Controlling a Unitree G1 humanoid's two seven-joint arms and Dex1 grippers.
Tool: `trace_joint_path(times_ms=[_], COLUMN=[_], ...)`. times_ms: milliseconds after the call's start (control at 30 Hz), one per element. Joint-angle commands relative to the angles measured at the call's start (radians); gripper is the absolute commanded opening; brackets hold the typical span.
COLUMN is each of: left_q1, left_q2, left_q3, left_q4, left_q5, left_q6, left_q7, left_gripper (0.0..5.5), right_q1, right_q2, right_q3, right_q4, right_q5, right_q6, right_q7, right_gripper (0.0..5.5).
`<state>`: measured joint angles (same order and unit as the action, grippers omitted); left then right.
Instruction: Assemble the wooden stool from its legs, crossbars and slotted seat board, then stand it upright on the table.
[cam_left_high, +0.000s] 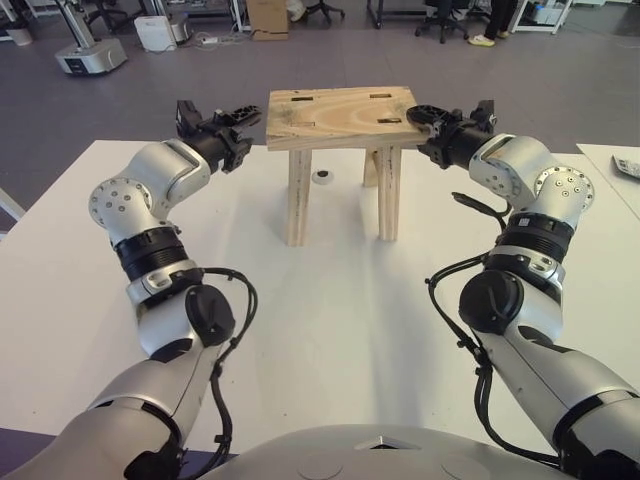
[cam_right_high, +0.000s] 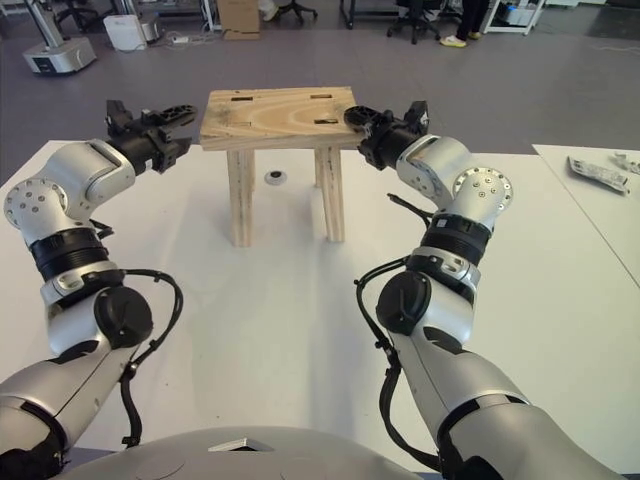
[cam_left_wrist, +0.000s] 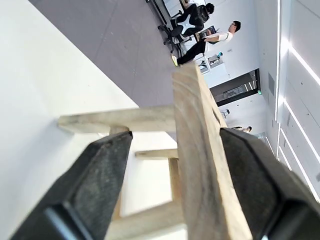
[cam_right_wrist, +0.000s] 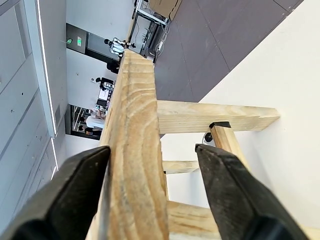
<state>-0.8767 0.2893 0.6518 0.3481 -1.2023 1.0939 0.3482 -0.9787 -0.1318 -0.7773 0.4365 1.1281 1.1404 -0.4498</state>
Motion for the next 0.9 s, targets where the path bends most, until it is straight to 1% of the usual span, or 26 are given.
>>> trace_joint_path(times_ms=[33, 100, 133, 233, 300, 333, 367, 433, 467, 500, 567, 633, 667, 700, 767, 833, 900], left_q1=[-0.055, -0.07, -0.051, 0.053, 0.184, 0.26, 0.329, 0.418, 0.462, 0.519, 0.644, 0.786, 0.856, 0.916, 1.024, 1.069, 1.075], left_q2=[0.127, 0.152, 0.166, 0.173, 0.173, 0.159, 0.151, 0.121, 0.09, 0.067, 0.045, 0.011, -0.008, -0.043, -0.159, -0.245, -0.305], left_q3=[-0.022, -0.022, -0.038, -0.041, -0.034, -0.023, -0.059, -0.148, -0.172, -0.195, -0.253, -0.287, -0.304, -0.313, -0.326, -0.353, -0.379], left_q4=[0.018, -0.016, -0.05, -0.144, -0.215, -0.245, -0.259, -0.294, -0.337, -0.405, -0.512, -0.554, -0.581, -0.589, -0.61, -0.657, -0.692], left_q5=[0.041, 0.027, 0.036, 0.085, 0.177, 0.225, 0.298, 0.403, 0.411, 0.411, 0.467, 0.562, 0.587, 0.608, 0.686, 0.726, 0.737], left_q6=[-0.057, -0.08, -0.096, -0.178, -0.282, -0.337, -0.396, -0.481, -0.51, -0.533, -0.593, -0.673, -0.701, -0.726, -0.833, -0.886, -0.92], left_q7=[-0.211, -0.299, -0.368, -0.468, -0.483, -0.473, -0.492, -0.532, -0.557, -0.593, -0.634, -0.626, -0.634, -0.618, -0.527, -0.459, -0.42], left_gripper=[3.57, 3.57, 3.57, 3.57, 3.57, 3.57, 3.57, 3.57, 3.57, 3.57, 3.57, 3.57, 3.57, 3.57, 3.57, 3.57, 3.57], right_q1=[-0.028, -0.075, -0.079, -0.041, 0.093, 0.191, 0.29, 0.408, 0.461, 0.504, 0.591, 0.689, 0.754, 0.823, 0.932, 0.988, 1.018], right_q2=[-0.097, -0.136, -0.157, -0.209, -0.259, -0.27, -0.262, -0.204, -0.183, -0.15, -0.103, -0.05, -0.024, 0.017, 0.086, 0.125, 0.152], right_q3=[-0.007, -0.018, -0.002, 0.017, 0.099, 0.16, 0.204, 0.258, 0.299, 0.314, 0.336, 0.359, 0.401, 0.447, 0.548, 0.618, 0.649], right_q4=[-0.014, -0.034, -0.063, -0.114, -0.134, -0.15, -0.186, -0.256, -0.289, -0.315, -0.366, -0.407, -0.442, -0.491, -0.573, -0.634, -0.666], right_q5=[0.055, 0.115, 0.13, 0.161, -0.01, -0.151, -0.252, -0.366, -0.431, -0.47, -0.53, -0.589, -0.621, -0.644, -0.702, -0.742, -0.78], right_q6=[0.045, 0.038, 0.037, 0.021, -0.107, -0.243, -0.339, -0.457, -0.511, -0.547, -0.586, -0.61, -0.621, -0.636, -0.686, -0.707, -0.736], right_q7=[0.05, 0.126, 0.183, 0.296, 0.367, 0.392, 0.409, 0.392, 0.381, 0.356, 0.318, 0.27, 0.276, 0.277, 0.286, 0.292, 0.281], right_gripper=[3.21, 3.21, 3.21, 3.21, 3.21, 3.21, 3.21, 3.21, 3.21, 3.21, 3.21, 3.21, 3.21, 3.21, 3.21, 3.21, 3.21])
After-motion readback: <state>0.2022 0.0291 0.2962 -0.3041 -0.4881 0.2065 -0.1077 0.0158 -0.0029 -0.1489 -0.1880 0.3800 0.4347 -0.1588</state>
